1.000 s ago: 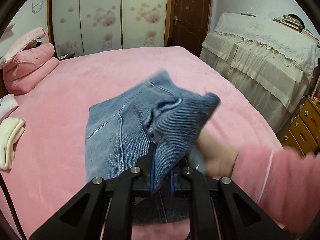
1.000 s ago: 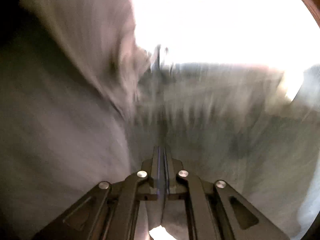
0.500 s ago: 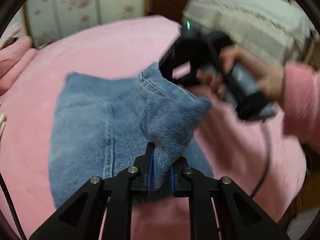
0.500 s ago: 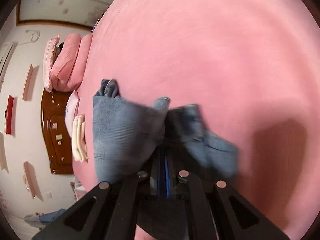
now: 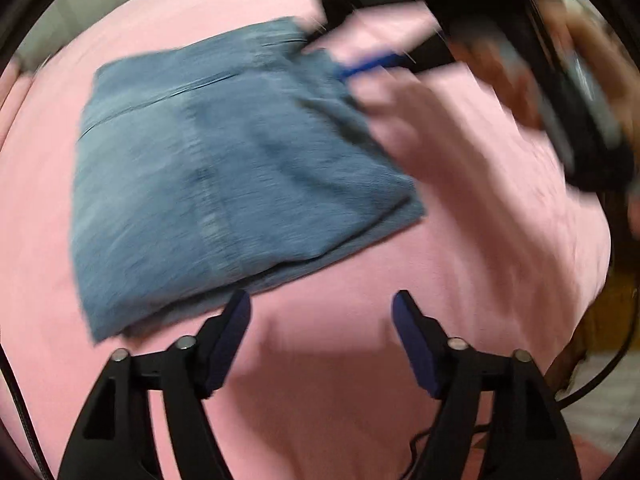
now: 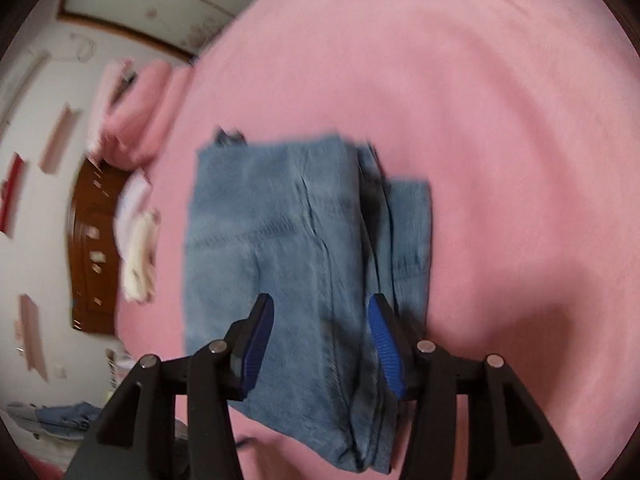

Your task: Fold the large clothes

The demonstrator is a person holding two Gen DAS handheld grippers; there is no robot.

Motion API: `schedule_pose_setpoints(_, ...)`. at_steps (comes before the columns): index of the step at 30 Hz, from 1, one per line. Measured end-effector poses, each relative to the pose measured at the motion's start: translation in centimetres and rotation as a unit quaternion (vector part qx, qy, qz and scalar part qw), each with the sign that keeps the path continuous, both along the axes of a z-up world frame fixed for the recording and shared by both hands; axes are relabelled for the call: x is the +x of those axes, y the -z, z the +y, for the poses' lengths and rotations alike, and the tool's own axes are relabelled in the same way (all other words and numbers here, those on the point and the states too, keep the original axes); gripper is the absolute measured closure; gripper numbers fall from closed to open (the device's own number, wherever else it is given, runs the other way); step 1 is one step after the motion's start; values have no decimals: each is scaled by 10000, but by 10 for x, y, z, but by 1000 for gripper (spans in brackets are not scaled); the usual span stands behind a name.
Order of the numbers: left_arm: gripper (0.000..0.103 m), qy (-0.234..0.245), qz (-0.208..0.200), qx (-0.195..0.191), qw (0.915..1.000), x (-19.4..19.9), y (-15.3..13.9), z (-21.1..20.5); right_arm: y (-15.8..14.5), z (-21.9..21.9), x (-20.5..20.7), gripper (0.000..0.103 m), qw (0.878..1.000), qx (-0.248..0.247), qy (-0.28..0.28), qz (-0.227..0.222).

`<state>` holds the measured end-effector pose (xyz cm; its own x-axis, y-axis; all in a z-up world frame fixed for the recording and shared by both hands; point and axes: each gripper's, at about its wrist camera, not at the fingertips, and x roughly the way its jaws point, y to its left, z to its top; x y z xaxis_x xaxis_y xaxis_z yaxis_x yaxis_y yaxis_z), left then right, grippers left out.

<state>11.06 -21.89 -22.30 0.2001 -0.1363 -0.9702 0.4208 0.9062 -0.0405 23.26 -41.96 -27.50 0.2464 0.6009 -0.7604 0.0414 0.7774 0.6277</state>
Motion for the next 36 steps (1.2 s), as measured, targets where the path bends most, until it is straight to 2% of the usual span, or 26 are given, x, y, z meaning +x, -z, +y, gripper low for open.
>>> schedule_pose_setpoints(1,17,-127,8,31,9999,1,-2,5,9,7,-2,49,9997,-128,-86,170)
schedule_pose_setpoints(3,17,-493,-49,276,9984,6,-8,24,23,18,-5,49,9989,-183,-204,387)
schedule_pose_setpoints(5,17,-846,-102,566,9948,17,-12,43,25,26,-11,48,9992,-330,-127,202)
schedule_pose_setpoints(6,17,-982,-102,635,9931,20,-13,51,23,24,-20,55,9993,-356,-87,104)
schedule_pose_setpoints(7,17,-1174,-97,713,9905,24,-14,62,22,26,-23,81,9993,-374,-11,14)
schedule_pose_setpoints(8,17,-1332,-98,761,9881,28,-15,72,22,29,-23,92,9995,-328,11,-23)
schedule_pose_setpoints(10,17,-1665,-126,821,9825,36,-20,91,26,28,-27,94,9999,-5,134,-53)
schedule_pose_setpoints(12,17,-1814,-184,817,9798,42,-25,104,27,25,-29,95,9997,90,231,41)
schedule_pose_setpoints(14,17,-1922,-318,948,9762,48,-33,115,18,20,-29,96,9992,238,281,135)
schedule_pose_setpoints(15,17,-1941,-367,991,9753,56,-38,116,6,18,-32,96,9991,288,298,47)
schedule_pose_setpoints(17,17,-1955,-456,1003,9745,63,-46,122,-18,20,-39,96,9996,2,180,-207)
schedule_pose_setpoints(19,17,-1927,-465,1057,9745,77,-45,127,-24,19,-46,96,9989,-396,94,-221)
schedule_pose_setpoints(21,17,-1895,-457,1157,9740,92,-36,131,1,16,-50,94,9981,-531,267,150)
schedule_pose_setpoints(22,17,-1882,-449,1212,9736,96,-32,133,17,17,-49,87,9970,-559,406,354)
schedule_pose_setpoints(24,17,-1844,-444,1361,9724,105,-22,132,23,21,-46,80,9947,-802,491,409)
schedule_pose_setpoints(25,17,-1826,-496,1388,9721,109,-21,128,17,24,-45,80,9938,-916,548,312)
schedule_pose_setpoints(27,17,-1808,-570,1236,9741,108,-23,117,-10,27,-47,80,9869,-1345,823,-327)
schedule_pose_setpoints(29,17,-1790,-439,739,9801,112,-24,117,-37,28,-53,80,9774,-1590,998,-975)
schedule_pose_setpoints(30,18,-1776,-327,470,9824,113,-24,114,-47,30,-56,80,9754,-1527,1040,-1202)
schedule_pose_setpoints(31,24,-1770,-237,279,9835,116,-22,114,-53,30,-58,80,9766,-1359,1014,-1325)
schedule_pose_setpoints(33,38,-1716,-10,-70,9851,125,-16,108,-55,37,-60,80,9839,-852,790,-1361)
schedule_pose_setpoints(34,39,-1677,54,-133,9857,130,-13,102,-50,43,-60,80,9873,-741,669,-1233)
schedule_pose_setpoints(36,39,-1495,80,-159,9886,140,-6,90,-40,52,-61,80,9899,-888,548,-960)
